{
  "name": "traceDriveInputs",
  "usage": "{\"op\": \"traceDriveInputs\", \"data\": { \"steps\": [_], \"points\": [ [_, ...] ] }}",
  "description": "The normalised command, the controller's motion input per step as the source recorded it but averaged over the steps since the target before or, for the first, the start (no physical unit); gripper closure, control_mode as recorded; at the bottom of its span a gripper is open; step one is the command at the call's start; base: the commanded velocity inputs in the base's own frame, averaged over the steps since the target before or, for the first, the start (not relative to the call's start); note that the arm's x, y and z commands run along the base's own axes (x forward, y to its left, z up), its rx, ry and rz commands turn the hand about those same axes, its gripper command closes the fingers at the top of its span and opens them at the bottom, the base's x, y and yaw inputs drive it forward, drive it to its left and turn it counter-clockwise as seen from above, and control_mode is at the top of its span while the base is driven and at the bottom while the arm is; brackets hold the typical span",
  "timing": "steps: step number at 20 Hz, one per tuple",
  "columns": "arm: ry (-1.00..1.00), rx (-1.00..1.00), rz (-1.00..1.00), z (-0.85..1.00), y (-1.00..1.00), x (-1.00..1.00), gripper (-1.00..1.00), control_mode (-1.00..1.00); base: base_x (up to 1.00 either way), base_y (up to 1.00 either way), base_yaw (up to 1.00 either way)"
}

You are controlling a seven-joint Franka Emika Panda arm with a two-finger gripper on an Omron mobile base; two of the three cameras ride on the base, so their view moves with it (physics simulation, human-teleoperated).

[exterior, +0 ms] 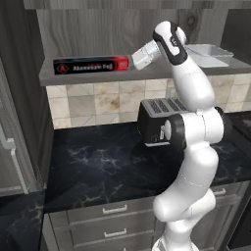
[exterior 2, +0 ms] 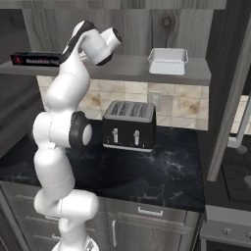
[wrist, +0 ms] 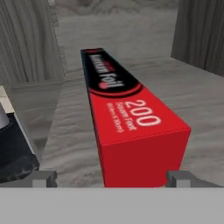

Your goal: Retrieve the tupperware and aluminum foil from the cabinet and place them on the dining counter near the plate with lime and avocado to prepare for storing leftovers.

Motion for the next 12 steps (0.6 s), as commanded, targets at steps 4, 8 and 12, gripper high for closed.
{"op": "traceDriveInputs", "data": {
  "steps": [4,8,12],
  "points": [
    [0.00,-0.01,0.09,0.00,0.23,0.17,-1.00,-1.00,0.00,0.00,0.00],
    [0.00,0.00,0.09,0.00,0.22,0.17,-1.00,-1.00,0.00,0.00,0.00],
    [-0.03,0.00,0.09,0.00,0.09,0.25,-1.00,-1.00,0.00,0.00,0.00]
  ]
}}
